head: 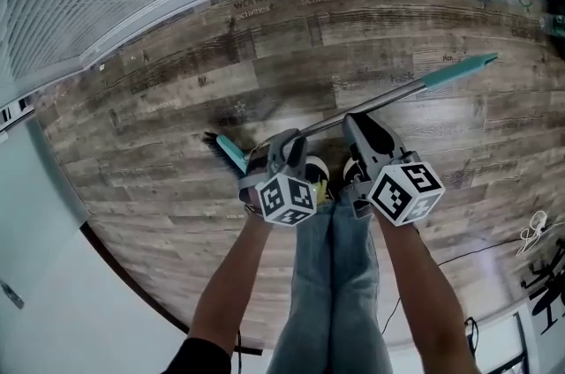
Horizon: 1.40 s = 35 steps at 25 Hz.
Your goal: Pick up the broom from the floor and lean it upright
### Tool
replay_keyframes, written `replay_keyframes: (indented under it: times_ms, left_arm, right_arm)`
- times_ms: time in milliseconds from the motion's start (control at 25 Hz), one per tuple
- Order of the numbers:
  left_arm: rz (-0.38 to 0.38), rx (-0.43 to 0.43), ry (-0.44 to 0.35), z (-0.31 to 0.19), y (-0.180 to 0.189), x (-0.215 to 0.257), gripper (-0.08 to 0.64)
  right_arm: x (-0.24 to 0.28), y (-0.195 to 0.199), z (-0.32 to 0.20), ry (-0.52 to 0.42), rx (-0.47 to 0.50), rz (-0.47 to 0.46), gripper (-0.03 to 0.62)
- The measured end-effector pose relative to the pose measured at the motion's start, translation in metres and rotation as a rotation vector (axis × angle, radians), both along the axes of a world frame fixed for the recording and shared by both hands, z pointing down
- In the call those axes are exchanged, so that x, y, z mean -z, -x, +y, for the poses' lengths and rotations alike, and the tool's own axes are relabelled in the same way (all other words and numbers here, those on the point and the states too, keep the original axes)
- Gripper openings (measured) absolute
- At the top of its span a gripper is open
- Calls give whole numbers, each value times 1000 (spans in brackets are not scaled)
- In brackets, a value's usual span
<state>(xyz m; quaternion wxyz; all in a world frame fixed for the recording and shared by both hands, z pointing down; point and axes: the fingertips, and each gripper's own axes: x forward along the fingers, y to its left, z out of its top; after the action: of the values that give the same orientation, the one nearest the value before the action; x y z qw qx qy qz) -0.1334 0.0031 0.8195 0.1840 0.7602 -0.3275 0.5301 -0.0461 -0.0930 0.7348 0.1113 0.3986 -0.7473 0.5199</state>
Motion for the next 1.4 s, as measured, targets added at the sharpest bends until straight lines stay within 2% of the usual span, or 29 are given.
replay_keyframes:
  times_ms: [280, 440, 720, 960, 1200, 1320, 1400]
  left_arm:
    - [19, 38, -67, -37, -4, 90, 84]
    - [54, 83, -106, -56, -10, 148, 84]
    - [159, 170, -224, -84, -23, 259, 86]
    - [208, 214, -354, -109, -20, 341, 86]
    - [268, 186, -479, -129, -29, 425, 86]
    - [329, 143, -580, -147, -43, 473, 87]
    - [344, 129, -618, -158, -49, 491, 87]
  right_arm:
    - [106, 4, -31, -118, 35, -2, 92]
    - [176, 8, -45, -195, 96, -5, 89]
    - [311, 18, -57, -423, 229, -13, 85]
    - [405, 31, -64, -599, 297, -36, 84]
    - [488, 34, -63, -731, 360, -9, 84]
    - [511, 33, -69, -791, 397, 39, 84]
    - [520, 33, -73, -818, 412, 60, 84]
